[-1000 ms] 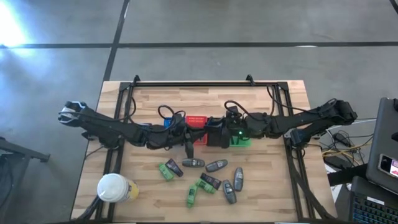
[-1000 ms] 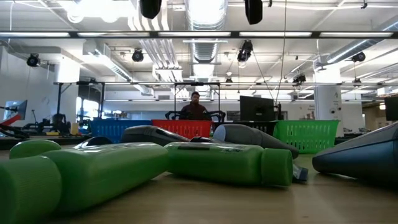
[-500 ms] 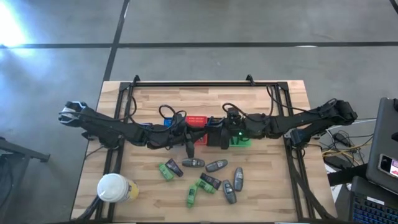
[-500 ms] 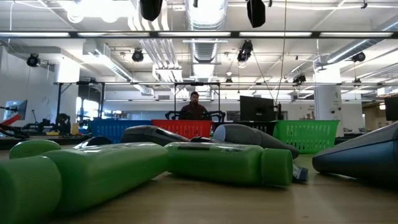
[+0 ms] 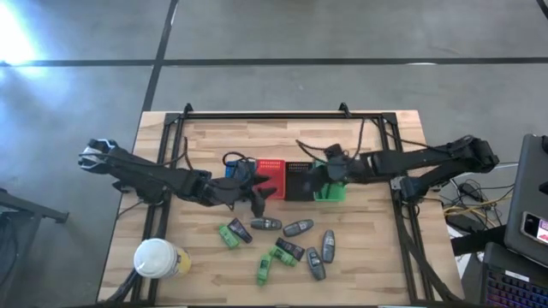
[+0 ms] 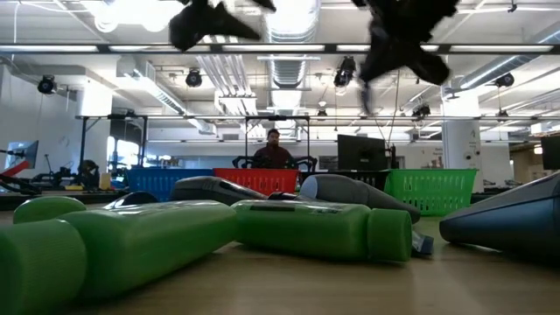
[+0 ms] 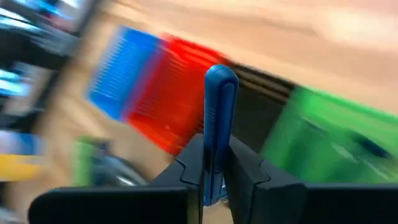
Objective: Pick & Place Travel size toiletries
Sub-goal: Put the razor into the green basket, then put the shampoo into the blue basket
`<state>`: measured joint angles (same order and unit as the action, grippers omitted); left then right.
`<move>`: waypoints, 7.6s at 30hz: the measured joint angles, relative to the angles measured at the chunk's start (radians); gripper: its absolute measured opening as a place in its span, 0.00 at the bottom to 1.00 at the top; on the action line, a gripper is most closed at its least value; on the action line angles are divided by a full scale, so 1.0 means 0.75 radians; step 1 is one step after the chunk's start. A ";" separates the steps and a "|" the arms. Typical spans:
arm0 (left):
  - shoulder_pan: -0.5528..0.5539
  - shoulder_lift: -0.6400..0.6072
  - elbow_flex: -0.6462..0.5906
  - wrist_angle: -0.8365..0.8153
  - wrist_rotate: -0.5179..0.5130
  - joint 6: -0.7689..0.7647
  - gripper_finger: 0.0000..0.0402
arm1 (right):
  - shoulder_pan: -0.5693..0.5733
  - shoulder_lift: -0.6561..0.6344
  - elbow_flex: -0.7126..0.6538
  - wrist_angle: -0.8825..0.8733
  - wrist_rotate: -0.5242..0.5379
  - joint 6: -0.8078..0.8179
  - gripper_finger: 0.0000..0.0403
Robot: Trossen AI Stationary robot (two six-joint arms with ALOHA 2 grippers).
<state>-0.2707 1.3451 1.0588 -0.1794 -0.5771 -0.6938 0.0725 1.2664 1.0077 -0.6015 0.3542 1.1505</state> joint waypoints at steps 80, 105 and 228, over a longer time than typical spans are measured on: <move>-0.225 -0.004 -0.002 -0.947 0.470 -0.164 0.56 | -0.119 0.094 -0.091 -0.232 -0.294 -0.165 0.72; -0.245 -0.003 -0.002 -0.943 0.489 0.090 0.56 | -0.120 0.096 -0.107 -0.226 -0.294 -0.175 0.73; 0.273 -0.009 -0.263 -0.431 0.290 -0.817 0.40 | -0.114 0.097 -0.108 -0.225 -0.262 -0.137 0.84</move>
<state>-0.0661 1.3384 0.8616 -0.5027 -0.3596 -1.3066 -0.0132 1.3392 0.9268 -0.7704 0.1574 1.0477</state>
